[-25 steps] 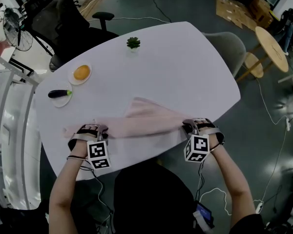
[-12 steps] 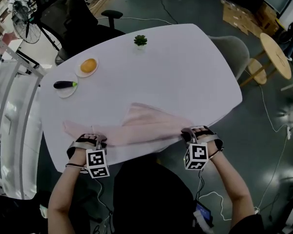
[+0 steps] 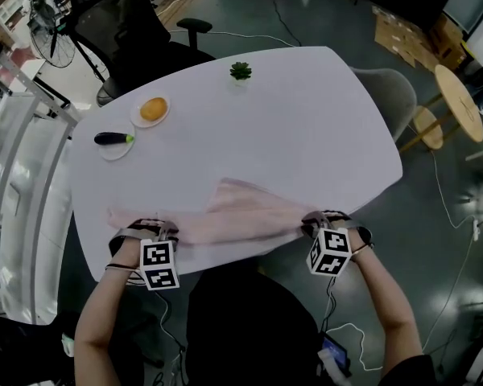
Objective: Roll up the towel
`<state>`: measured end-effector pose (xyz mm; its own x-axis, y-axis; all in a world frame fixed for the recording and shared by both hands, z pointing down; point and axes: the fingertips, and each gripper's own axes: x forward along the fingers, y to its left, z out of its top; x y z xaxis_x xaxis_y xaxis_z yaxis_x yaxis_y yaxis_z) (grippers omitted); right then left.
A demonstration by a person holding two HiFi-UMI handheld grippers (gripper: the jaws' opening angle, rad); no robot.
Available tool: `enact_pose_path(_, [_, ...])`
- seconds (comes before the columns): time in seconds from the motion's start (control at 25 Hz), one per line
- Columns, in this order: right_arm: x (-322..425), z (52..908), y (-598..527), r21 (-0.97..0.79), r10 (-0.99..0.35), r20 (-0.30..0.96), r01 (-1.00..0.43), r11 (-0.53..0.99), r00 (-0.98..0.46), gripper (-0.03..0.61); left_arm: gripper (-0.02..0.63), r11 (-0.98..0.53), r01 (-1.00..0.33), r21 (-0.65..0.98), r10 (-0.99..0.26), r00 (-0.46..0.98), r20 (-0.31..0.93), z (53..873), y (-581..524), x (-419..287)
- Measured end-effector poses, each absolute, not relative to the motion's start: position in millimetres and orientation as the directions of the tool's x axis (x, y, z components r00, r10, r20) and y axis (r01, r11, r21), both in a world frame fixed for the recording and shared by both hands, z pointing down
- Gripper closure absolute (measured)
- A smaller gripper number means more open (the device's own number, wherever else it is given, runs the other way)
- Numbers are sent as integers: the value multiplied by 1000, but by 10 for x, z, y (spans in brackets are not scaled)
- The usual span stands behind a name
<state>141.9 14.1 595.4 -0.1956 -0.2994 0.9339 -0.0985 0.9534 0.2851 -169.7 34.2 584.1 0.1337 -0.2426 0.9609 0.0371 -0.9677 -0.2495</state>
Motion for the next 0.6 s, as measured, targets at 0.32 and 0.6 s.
enact_pose_path(0.32, [1439,5828,-228,118,-195,942,-271,955,-275,504,522,-969,6,-246,-242,145,959,5703,-178,-1694])
enact_pose_path(0.6, [1473,5911,-567,62,-178,945,-384,921,-275,497,522,-972,-64,-226,-234,150,961,5807,-608,-1699])
